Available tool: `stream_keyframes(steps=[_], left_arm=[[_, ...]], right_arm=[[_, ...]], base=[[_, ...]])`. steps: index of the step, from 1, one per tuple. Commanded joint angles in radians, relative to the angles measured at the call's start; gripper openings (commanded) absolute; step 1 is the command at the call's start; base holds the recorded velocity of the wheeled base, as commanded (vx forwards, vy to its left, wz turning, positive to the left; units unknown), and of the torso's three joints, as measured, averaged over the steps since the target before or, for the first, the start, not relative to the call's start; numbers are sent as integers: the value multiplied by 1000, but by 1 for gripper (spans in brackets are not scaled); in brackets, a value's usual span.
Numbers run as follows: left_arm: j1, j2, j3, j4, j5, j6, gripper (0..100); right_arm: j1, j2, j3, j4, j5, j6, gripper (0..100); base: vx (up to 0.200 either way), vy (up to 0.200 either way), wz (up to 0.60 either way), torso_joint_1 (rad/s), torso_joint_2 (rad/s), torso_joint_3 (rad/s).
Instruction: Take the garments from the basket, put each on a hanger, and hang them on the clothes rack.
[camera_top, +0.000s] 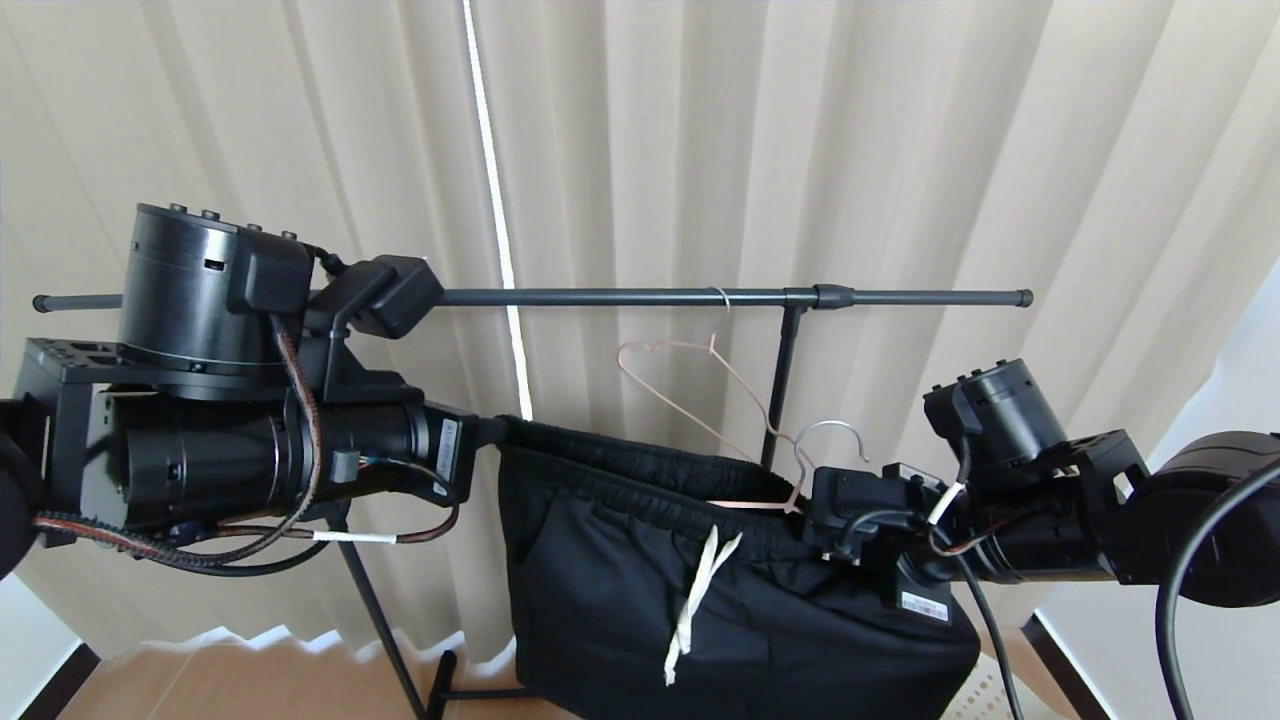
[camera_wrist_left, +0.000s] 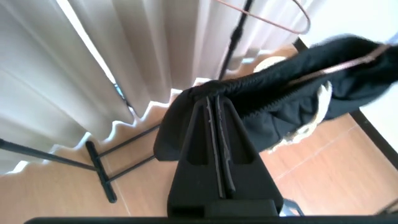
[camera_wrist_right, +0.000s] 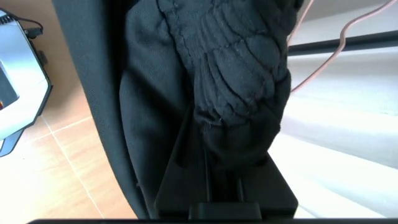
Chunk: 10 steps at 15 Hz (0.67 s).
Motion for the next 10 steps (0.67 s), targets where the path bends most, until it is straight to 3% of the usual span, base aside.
stream_keyframes(steps=[1,5,9,10], left_arm=[[-73,15,-13,12,14,-3,0],[-144,91,-41,12,16,-3,0],[-179,110,-43,15,40,-3,0],[-184,118,-41,14,83,-3,0]], right_arm=[[1,3,-10,-4,2,3,0],[4,9,-51,-7,8,13,0],[16,20,-88,-8,20,105,0],[19,7,-90,-13,59,125,0]], base=[[0,0,0,0,0,0],[0,0,0,0,0,0],[0,0,0,0,0,0],[0,0,0,0,0,0]])
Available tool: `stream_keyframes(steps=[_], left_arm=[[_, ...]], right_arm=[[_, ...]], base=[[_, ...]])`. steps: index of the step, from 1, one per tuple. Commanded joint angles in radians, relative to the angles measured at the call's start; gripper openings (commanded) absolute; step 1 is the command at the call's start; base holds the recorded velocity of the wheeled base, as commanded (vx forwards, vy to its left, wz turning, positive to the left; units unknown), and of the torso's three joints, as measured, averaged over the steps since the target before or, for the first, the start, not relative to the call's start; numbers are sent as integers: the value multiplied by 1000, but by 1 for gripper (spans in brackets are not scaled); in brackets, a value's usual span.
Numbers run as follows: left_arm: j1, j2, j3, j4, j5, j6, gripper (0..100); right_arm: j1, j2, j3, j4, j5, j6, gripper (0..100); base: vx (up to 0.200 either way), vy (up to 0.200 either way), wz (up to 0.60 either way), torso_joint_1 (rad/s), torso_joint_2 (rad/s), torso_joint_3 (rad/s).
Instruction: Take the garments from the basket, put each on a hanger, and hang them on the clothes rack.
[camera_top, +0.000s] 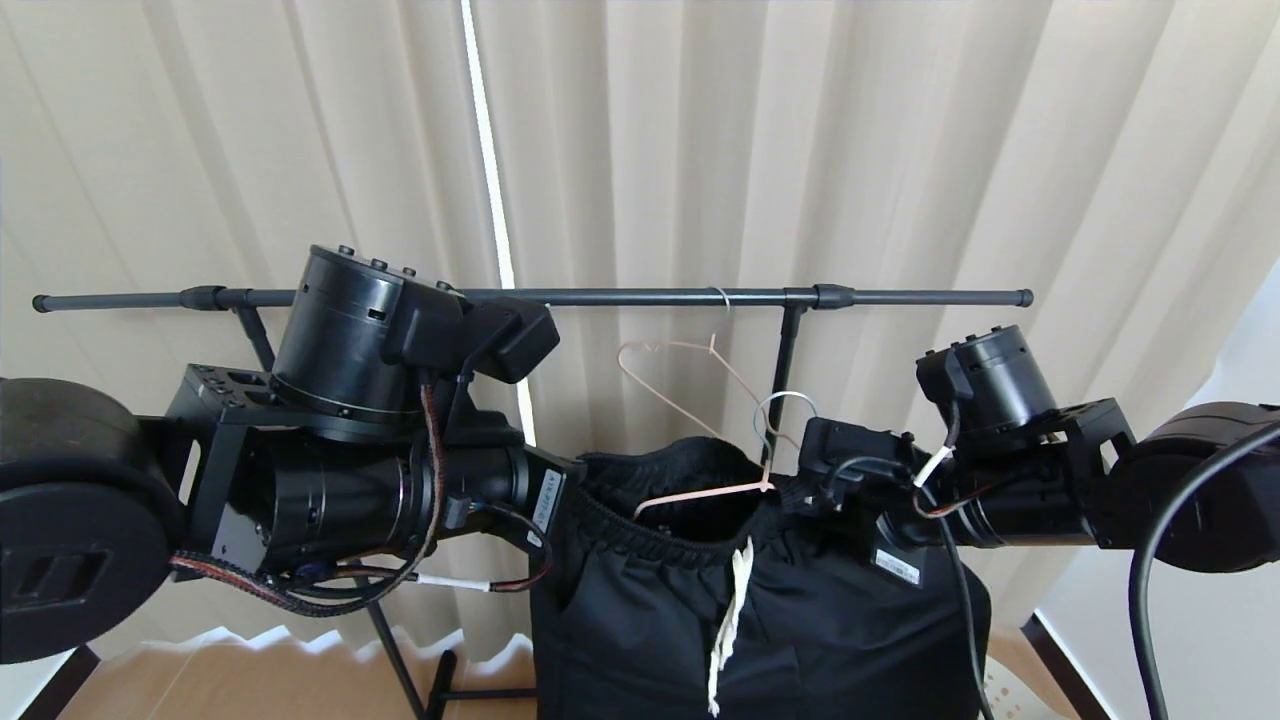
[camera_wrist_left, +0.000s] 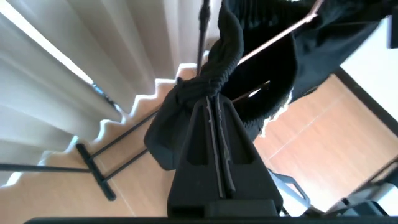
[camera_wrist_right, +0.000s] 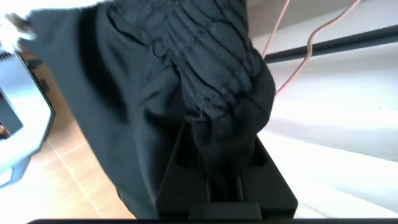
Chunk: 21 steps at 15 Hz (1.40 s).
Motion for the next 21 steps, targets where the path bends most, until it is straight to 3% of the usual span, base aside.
stream_keyframes(steps=[1,3,5,6,9,15,21], left_arm=[[-10,19,5,-1,25,-2,0],[-10,13,16,1,44,-5,0],[-25,5,23,1,68,-8,0],[-42,-1,25,1,71,-19,0],[-65,-4,31,-1,77,-53,0],[-110,-24,56,-8,70,-53,0],[-128,-12,46,-11,74,-57,0]], right_arm=[[4,-24,0,-18,47,12,0],[4,-42,1,-30,90,34,0],[7,-59,0,-42,131,117,0],[27,-57,3,-72,132,164,0],[43,-45,13,-133,131,181,0],[92,-19,35,-289,132,341,0],[107,-11,64,-403,136,396,0]], base=[[0,0,0,0,0,0],[0,0,0,0,0,0],[0,0,0,0,0,0],[0,0,0,0,0,0],[0,0,0,0,0,0],[0,0,0,0,0,0],[0,0,0,0,0,0]])
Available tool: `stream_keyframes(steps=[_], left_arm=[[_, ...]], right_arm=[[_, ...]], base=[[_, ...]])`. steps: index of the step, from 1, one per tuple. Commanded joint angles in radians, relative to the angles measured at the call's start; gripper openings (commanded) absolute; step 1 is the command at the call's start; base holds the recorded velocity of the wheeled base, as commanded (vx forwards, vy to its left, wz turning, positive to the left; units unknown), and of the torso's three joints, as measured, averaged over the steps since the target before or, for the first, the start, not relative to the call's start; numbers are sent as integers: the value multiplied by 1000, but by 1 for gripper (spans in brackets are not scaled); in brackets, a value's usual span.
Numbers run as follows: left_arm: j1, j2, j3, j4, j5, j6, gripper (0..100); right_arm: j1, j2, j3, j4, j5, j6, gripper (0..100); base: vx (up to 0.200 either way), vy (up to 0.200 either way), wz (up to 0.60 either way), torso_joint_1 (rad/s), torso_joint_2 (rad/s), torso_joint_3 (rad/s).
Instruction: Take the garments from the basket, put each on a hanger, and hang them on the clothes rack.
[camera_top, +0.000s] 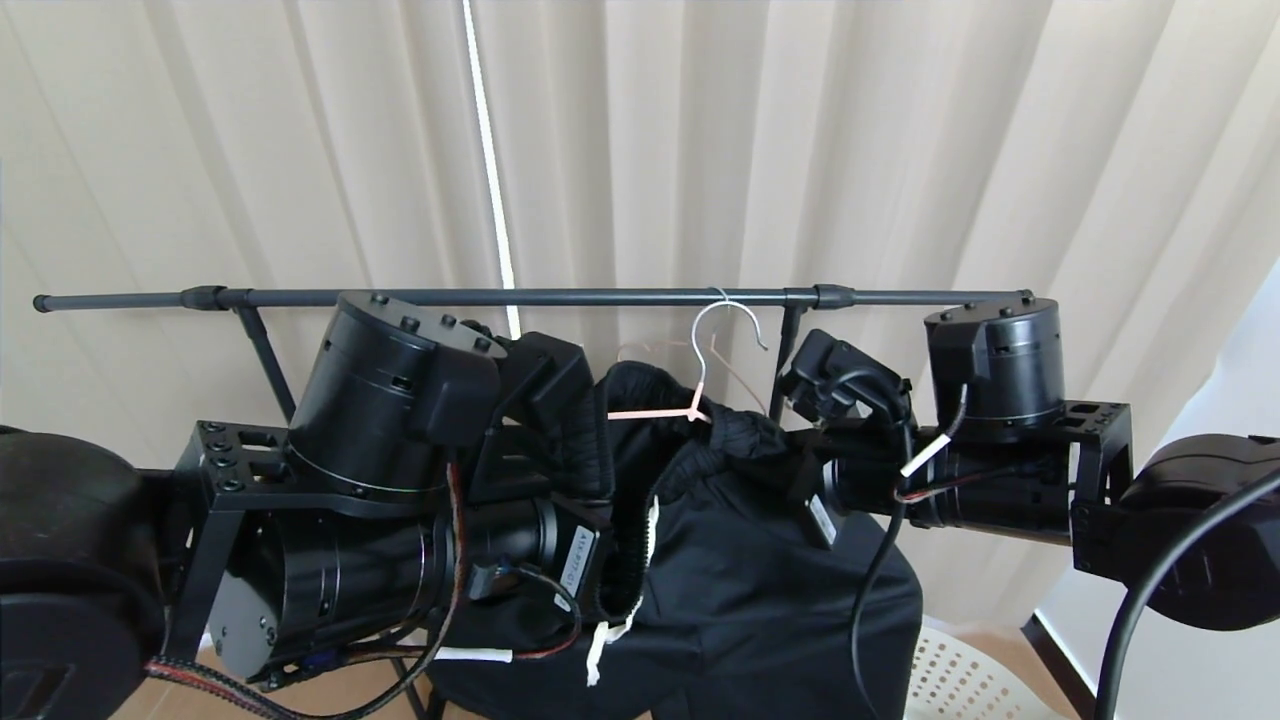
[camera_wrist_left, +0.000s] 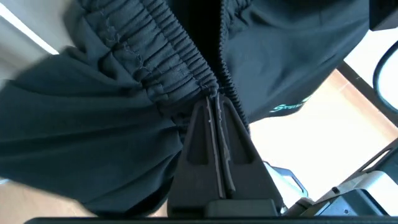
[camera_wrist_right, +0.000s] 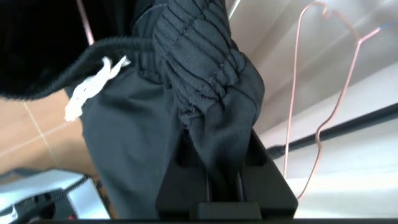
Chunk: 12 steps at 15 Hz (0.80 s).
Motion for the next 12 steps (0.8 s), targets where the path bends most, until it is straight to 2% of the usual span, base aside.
stream_keyframes(steps=[1,4,6,12], left_arm=[[4,25,-10,-17,3,-10,0],[6,65,-20,-63,5,-43,0],[9,88,-29,-64,6,-46,0],[23,126,-55,-72,55,-75,0]], right_arm=[[1,0,23,-32,3,1,0],[4,5,58,-119,6,1,0],[3,2,86,-170,61,-1,0],[3,2,126,-254,72,-1,0]], base=[[0,0,0,0,0,0],[0,0,0,0,0,0],[0,0,0,0,0,0],[0,0,0,0,0,0]])
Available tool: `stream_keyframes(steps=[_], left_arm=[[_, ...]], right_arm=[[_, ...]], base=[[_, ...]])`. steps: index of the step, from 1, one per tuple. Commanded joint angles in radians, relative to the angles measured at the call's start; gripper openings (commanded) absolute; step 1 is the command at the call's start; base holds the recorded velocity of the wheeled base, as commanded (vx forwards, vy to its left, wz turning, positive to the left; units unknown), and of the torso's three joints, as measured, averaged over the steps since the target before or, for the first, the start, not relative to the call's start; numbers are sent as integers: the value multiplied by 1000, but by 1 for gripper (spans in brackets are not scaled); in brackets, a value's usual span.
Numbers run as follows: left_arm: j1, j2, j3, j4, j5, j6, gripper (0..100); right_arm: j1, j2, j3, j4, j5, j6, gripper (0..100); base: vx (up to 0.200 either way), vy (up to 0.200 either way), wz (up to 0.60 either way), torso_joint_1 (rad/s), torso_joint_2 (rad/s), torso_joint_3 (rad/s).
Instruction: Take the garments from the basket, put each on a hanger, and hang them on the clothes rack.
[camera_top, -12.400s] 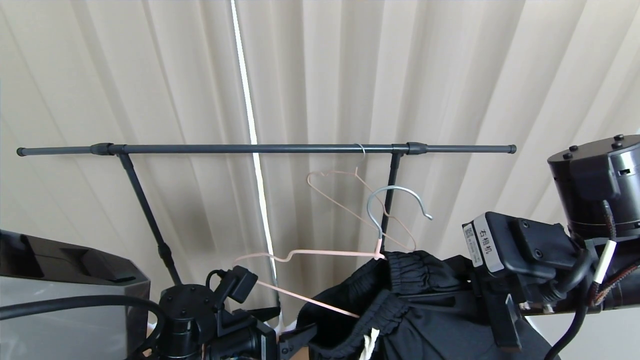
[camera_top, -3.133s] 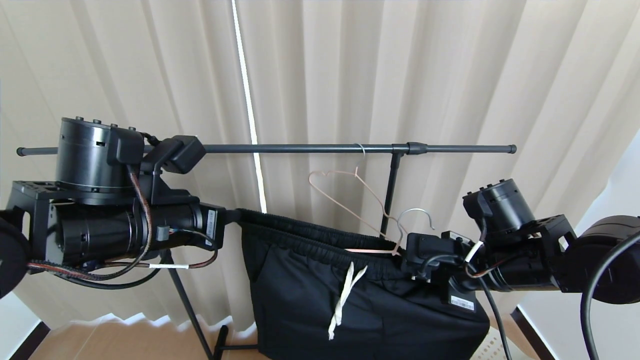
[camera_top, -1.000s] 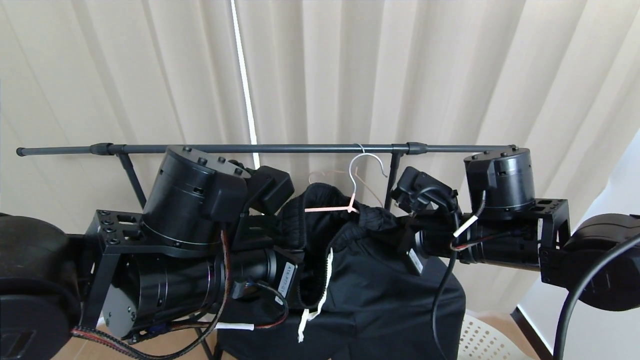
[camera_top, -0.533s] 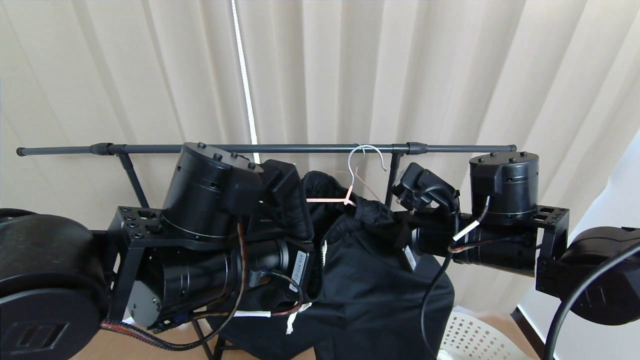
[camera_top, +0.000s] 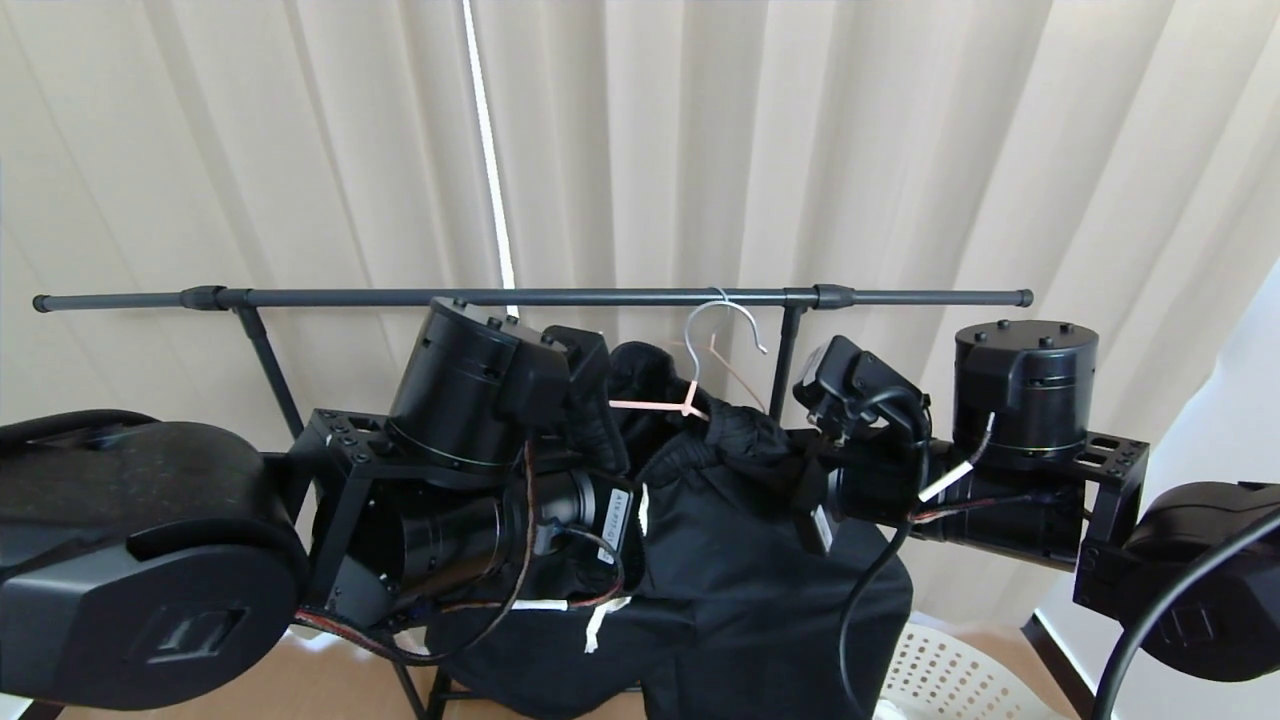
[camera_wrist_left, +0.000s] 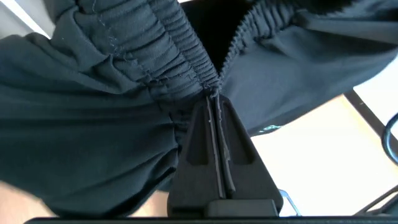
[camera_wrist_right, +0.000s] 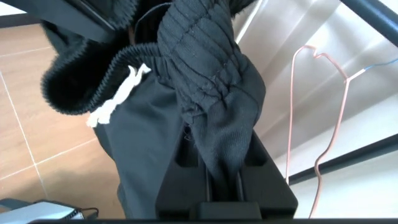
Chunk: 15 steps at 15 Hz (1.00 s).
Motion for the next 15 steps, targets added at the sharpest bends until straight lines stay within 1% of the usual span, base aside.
stream_keyframes(steps=[1,3,5,6,9,11,12,15], left_arm=[[1,17,-2,0,1,-2,0],[0,23,-1,-2,2,-2,0],[-3,32,7,-40,2,-4,0],[-3,33,15,-52,1,-2,100],[-10,27,25,-62,1,-1,100],[-31,7,35,-65,7,-2,100],[-51,-25,53,-65,30,-1,100],[-69,-95,104,-65,41,1,100]], right_arm=[[0,-3,16,-15,3,-1,0],[2,-3,25,-43,20,-1,0],[0,-2,36,-59,22,-1,0],[2,-2,38,-59,22,-2,0],[0,2,38,-59,22,-2,0],[0,2,38,-59,20,-4,0],[0,3,36,-59,20,-4,0],[0,6,36,-59,20,-4,0]], base=[[0,0,0,0,0,0],[0,0,0,0,0,0],[0,0,0,0,0,0],[0,0,0,0,0,0],[0,0,0,0,0,0],[0,0,0,0,0,0],[0,0,0,0,0,0],[0,0,0,0,0,0]])
